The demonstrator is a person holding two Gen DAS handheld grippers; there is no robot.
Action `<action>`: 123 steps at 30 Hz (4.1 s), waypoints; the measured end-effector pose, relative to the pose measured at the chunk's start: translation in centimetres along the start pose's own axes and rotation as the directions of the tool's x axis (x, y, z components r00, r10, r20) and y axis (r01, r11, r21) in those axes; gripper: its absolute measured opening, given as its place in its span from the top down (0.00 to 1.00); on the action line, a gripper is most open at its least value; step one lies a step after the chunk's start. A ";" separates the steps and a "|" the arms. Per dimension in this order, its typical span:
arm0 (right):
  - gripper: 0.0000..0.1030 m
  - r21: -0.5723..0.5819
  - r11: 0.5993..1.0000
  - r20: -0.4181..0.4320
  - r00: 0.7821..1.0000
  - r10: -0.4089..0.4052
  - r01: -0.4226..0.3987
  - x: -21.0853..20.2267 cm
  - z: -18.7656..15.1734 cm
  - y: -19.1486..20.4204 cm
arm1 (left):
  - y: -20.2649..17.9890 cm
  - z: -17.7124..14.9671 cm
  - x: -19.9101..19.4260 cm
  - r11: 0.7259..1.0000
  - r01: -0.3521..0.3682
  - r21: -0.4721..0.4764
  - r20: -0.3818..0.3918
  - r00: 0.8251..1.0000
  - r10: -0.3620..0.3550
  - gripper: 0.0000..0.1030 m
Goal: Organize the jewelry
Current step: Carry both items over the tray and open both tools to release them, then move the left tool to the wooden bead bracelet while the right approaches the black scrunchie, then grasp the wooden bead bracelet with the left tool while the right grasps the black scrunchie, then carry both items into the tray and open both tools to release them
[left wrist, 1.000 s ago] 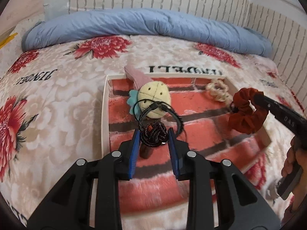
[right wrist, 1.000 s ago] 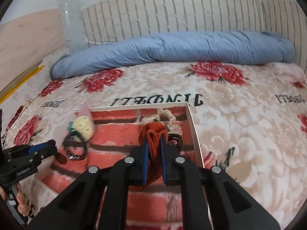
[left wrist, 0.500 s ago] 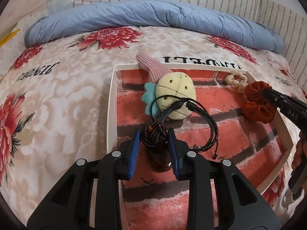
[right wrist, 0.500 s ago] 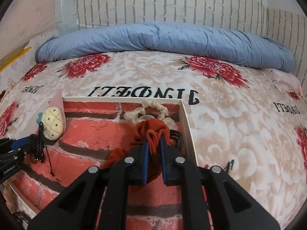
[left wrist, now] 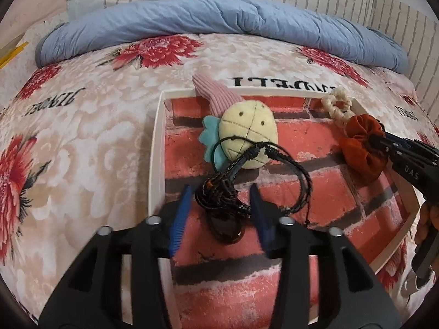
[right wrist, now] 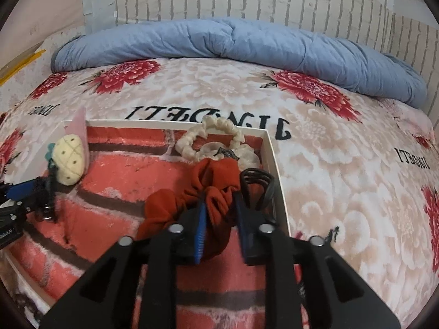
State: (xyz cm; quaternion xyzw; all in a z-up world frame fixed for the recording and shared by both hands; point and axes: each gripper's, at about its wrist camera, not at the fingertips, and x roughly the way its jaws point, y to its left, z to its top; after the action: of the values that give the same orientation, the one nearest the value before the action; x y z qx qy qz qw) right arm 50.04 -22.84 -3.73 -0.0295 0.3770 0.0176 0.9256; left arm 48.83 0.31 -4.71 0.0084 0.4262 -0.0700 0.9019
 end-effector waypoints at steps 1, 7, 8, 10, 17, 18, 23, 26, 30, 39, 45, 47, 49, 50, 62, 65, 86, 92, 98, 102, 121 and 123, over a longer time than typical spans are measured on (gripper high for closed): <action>0.50 0.001 1.000 0.011 1.000 -0.001 0.001 -0.6 0.0 -0.1 | 0.0 0.1 -0.6 1.000 -0.004 0.001 0.010 1.000 0.004 0.43; 0.30 0.059 0.998 0.050 0.998 0.024 -0.027 -5.3 -0.8 -1.7 | -0.3 -0.1 -3.9 0.999 0.034 -0.008 0.048 0.998 -0.034 0.31; 0.27 0.067 0.998 0.062 0.998 0.016 -0.020 -6.4 -1.1 -2.0 | -0.4 -0.3 -4.8 1.000 0.030 -0.002 0.059 0.998 -0.030 0.27; 0.18 0.077 0.997 0.085 0.996 0.001 -0.008 -8.3 -1.8 -2.6 | -0.5 -0.8 -6.5 1.000 0.023 0.004 0.082 0.996 -0.023 0.19; 0.07 0.109 0.994 0.100 0.995 -0.004 -0.007 -12.7 -4.9 -3.1 | 0.3 -4.1 -11.6 1.000 0.001 0.015 0.128 0.992 -0.002 0.08; 0.07 0.108 0.994 0.097 0.995 -0.012 0.001 -13.1 -5.4 -2.9 | 0.5 -4.8 -12.2 1.000 -0.004 0.013 0.130 0.992 0.002 0.07; 0.07 0.078 0.996 0.093 0.994 -0.061 0.054 -15.0 -8.0 -1.5 | 1.5 -7.6 -13.9 0.999 -0.033 -0.001 0.129 0.991 0.033 0.05; 0.07 0.059 0.997 0.089 0.995 -0.045 0.040 -15.9 -9.6 -0.6 | 2.4 -9.4 -14.7 0.999 -0.036 -0.025 0.122 0.992 0.039 0.05; 0.07 0.065 0.998 0.087 0.996 -0.018 0.013 -17.1 -12.2 0.5 | 3.2 -11.3 -15.0 0.998 -0.049 -0.049 0.106 0.993 0.054 0.05; 0.07 0.073 0.996 0.074 0.996 0.040 -0.046 -18.4 -16.6 2.8 | 3.2 -14.7 -14.5 0.997 -0.067 -0.041 0.073 0.995 0.070 0.05; 0.08 0.059 0.997 0.026 0.998 0.052 -0.054 -17.7 -18.5 4.2 | 2.3 -15.7 -13.7 0.999 -0.035 -0.024 0.047 0.998 0.037 0.05; 0.08 0.053 0.997 0.018 0.998 0.053 -0.054 -17.5 -18.9 4.6 | 2.2 -15.9 -13.4 0.999 -0.036 -0.024 0.041 0.998 0.037 0.05; 0.09 0.048 0.998 0.011 0.999 0.049 -0.049 -17.3 -19.1 4.8 | 2.2 -16.0 -13.1 0.999 -0.037 -0.026 0.034 0.999 0.038 0.05; 0.09 0.046 0.998 0.006 0.999 0.046 -0.046 -17.2 -19.1 4.9 | 2.2 -16.1 -13.0 0.999 -0.043 -0.027 0.029 0.999 0.043 0.06; 0.24 0.017 0.998 -0.057 0.997 0.059 -0.059 -15.8 -19.4 6.3 | 1.6 -16.4 -10.8 1.000 -0.028 -0.002 -0.032 0.999 0.028 0.23; 0.27 0.006 0.998 -0.086 0.995 0.058 -0.057 -15.0 -19.6 6.6 | 1.7 -16.4 -10.1 1.000 -0.022 -0.007 -0.056 0.998 0.021 0.28; 0.74 -0.019 0.994 -0.120 0.987 0.108 -0.111 -13.6 -19.5 7.9 | 1.7 -16.3 -9.6 1.000 0.022 -0.009 -0.050 0.998 -0.023 0.65; 0.85 -0.006 0.992 -0.117 0.986 0.122 -0.124 -13.7 -19.4 7.7 | 1.6 -16.4 -9.8 1.000 0.021 0.002 -0.040 0.999 -0.021 0.80; 0.89 -0.001 0.991 -0.103 0.986 0.134 -0.135 -14.1 -19.4 7.4 | 1.5 -16.5 -10.1 1.000 0.023 0.008 -0.033 0.999 -0.022 0.82; 0.90 0.004 0.989 -0.098 0.985 0.145 -0.145 -14.3 -19.1 7.2 | 1.4 -16.5 -10.6 1.000 0.022 0.010 -0.017 1.000 -0.022 0.82; 0.91 -0.006 0.989 0.020 0.989 0.146 -0.146 -16.0 -14.6 5.4 | -0.3 -12.5 -14.8 0.998 0.039 0.042 0.130 0.990 -0.044 0.82; 0.91 0.001 0.989 0.036 0.989 0.145 -0.145 -16.0 -13.7 4.9 | -0.6 -11.6 -14.8 0.998 0.043 0.041 0.139 0.989 -0.048 0.82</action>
State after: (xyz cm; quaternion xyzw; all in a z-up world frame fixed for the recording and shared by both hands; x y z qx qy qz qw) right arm 28.78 -19.07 -2.50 0.0001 0.3614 0.0848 0.9286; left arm 30.59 2.38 -0.66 0.0109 0.3605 -0.0989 0.9274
